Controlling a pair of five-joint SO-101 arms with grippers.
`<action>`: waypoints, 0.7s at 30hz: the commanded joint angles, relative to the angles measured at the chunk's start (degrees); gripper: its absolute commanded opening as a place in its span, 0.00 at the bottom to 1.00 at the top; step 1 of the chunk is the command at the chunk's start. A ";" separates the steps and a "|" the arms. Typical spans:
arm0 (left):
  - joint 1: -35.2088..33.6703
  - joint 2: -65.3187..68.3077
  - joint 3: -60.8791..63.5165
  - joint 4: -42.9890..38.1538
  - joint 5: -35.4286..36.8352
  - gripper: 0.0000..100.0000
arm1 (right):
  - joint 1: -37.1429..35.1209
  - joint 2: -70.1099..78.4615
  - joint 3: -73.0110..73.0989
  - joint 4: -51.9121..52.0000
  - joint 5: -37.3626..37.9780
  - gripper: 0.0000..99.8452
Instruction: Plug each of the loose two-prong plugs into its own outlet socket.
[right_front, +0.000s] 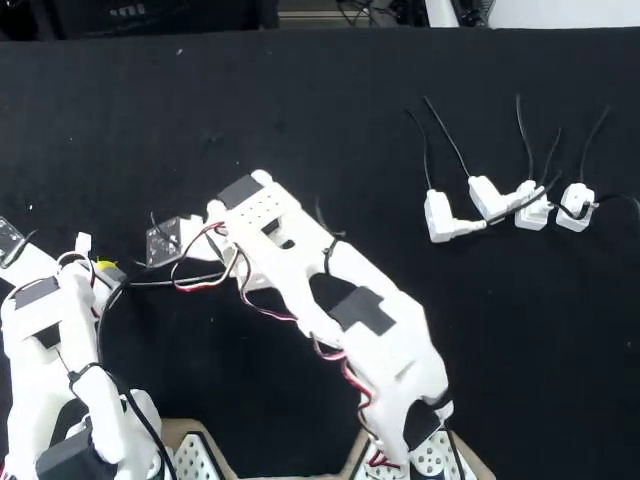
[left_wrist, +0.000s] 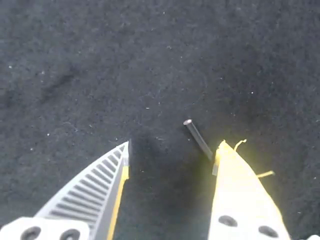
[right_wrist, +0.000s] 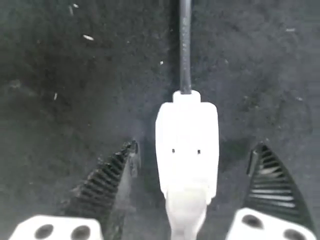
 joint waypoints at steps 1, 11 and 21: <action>-0.22 -1.67 -3.38 -0.18 0.44 0.27 | -0.88 0.57 -0.31 -1.14 -0.18 0.25; 1.01 -1.67 -3.30 -0.18 0.09 0.27 | 9.14 -5.58 -4.26 2.29 -18.81 0.01; 1.01 -1.67 -3.56 -0.18 0.18 0.27 | 36.13 -12.79 -12.18 6.68 -49.93 0.01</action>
